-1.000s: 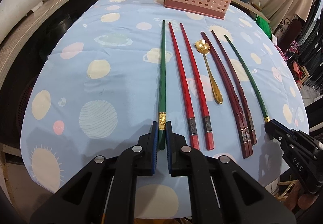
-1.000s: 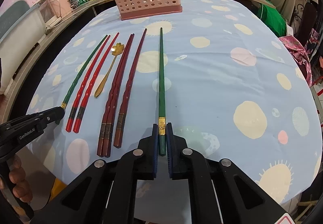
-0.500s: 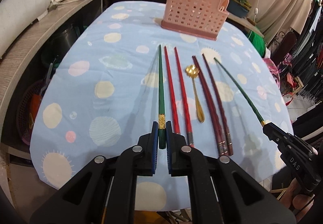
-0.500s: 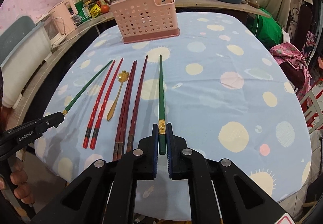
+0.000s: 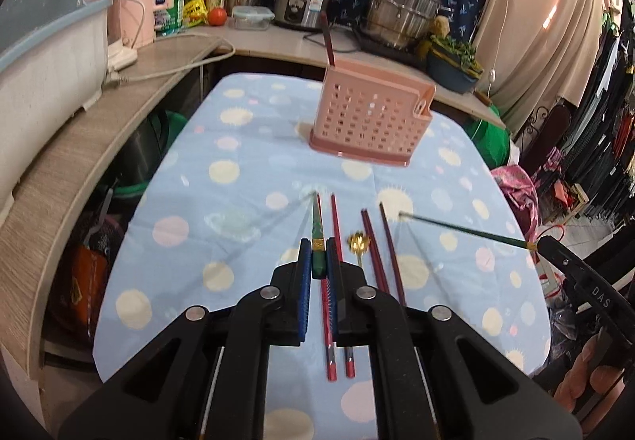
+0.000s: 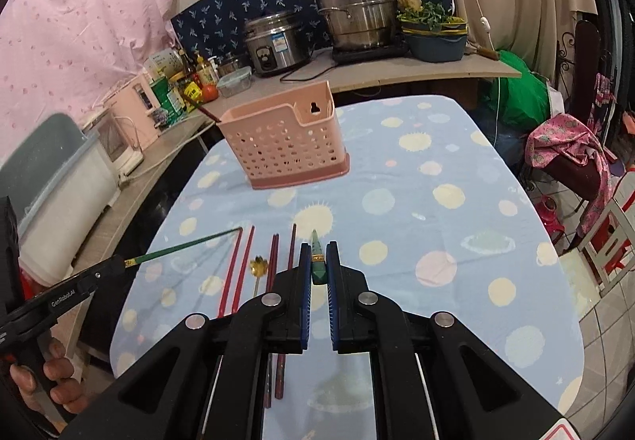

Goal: Organize utensils
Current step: 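Lift the green chopstick with the left tool while the right tool carries its green chopstick to the holder, then insert the green chopstick into the holder with the left tool while the right tool inserts and releases its own, then move both open tools back over the remaining chopsticks and gold spoon, then grasp a bright red chopstick with the left tool while the right tool grasps a dark red chopstick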

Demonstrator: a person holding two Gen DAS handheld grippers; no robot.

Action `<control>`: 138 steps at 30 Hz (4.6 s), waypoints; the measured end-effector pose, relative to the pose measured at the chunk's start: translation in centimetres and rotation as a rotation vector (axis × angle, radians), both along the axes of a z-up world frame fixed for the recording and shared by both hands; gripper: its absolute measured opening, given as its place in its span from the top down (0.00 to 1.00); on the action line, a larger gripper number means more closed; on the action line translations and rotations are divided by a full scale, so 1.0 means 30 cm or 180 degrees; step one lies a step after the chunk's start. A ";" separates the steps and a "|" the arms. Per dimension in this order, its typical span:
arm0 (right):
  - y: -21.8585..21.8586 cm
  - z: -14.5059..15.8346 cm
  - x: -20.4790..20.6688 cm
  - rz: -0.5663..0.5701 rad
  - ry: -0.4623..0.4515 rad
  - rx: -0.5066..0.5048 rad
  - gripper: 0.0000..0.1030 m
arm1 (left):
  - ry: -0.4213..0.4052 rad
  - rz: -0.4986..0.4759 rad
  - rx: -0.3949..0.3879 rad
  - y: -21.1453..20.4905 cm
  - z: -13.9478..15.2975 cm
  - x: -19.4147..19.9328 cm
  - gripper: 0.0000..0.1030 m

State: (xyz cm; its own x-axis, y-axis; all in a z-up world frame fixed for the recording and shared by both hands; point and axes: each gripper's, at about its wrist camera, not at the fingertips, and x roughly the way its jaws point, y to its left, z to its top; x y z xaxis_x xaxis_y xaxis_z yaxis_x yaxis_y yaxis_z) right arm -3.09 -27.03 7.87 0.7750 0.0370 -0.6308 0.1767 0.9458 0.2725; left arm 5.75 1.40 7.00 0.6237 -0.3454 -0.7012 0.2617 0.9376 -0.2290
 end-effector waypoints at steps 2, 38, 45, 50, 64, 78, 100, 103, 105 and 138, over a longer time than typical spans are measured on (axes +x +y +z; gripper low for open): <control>-0.015 0.033 0.019 -0.0007 -0.0076 0.0024 0.93 | -0.0074 0.0015 -0.0017 -0.001 0.034 0.022 0.93; -0.203 0.540 0.535 -0.0198 -0.1399 0.0314 0.93 | -0.1665 0.0318 -0.0450 -0.162 0.672 0.482 0.93; -0.190 0.477 0.678 -0.0173 -0.1218 0.0275 0.93 | -0.1510 0.0336 -0.0419 -0.205 0.570 0.609 0.93; -0.194 0.362 0.755 -0.0142 -0.0929 0.0302 0.93 | -0.1262 0.0334 -0.0341 -0.219 0.454 0.676 0.93; -0.174 0.244 0.780 -0.0177 -0.0715 0.0227 0.85 | -0.0993 0.0404 -0.0362 -0.201 0.344 0.717 0.64; -0.096 0.231 0.616 0.0006 -0.0642 0.0284 0.80 | -0.0884 0.0433 -0.0232 -0.147 0.324 0.573 0.58; 0.082 -0.161 0.208 0.0369 0.0335 0.0099 0.80 | -0.0170 0.0293 0.0397 -0.086 -0.052 0.217 0.58; 0.117 -0.228 0.160 0.0437 0.0482 0.0033 0.80 | -0.0072 0.0268 0.0480 -0.076 -0.116 0.173 0.58; 0.141 -0.272 0.123 0.0461 0.0564 -0.0029 0.80 | 0.0006 0.0248 0.0511 -0.066 -0.162 0.142 0.58; 0.272 -0.444 -0.007 0.0652 0.0917 -0.0269 0.90 | 0.0536 -0.0040 0.0653 -0.057 -0.399 -0.077 0.58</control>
State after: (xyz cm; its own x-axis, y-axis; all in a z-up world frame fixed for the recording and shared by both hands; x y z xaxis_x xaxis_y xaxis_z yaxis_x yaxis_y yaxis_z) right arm -3.29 -18.87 -5.45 0.5468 0.1116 -0.8298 0.0393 0.9866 0.1586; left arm 3.44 -0.32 -4.96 0.4888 -0.1922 -0.8510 0.2479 0.9658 -0.0757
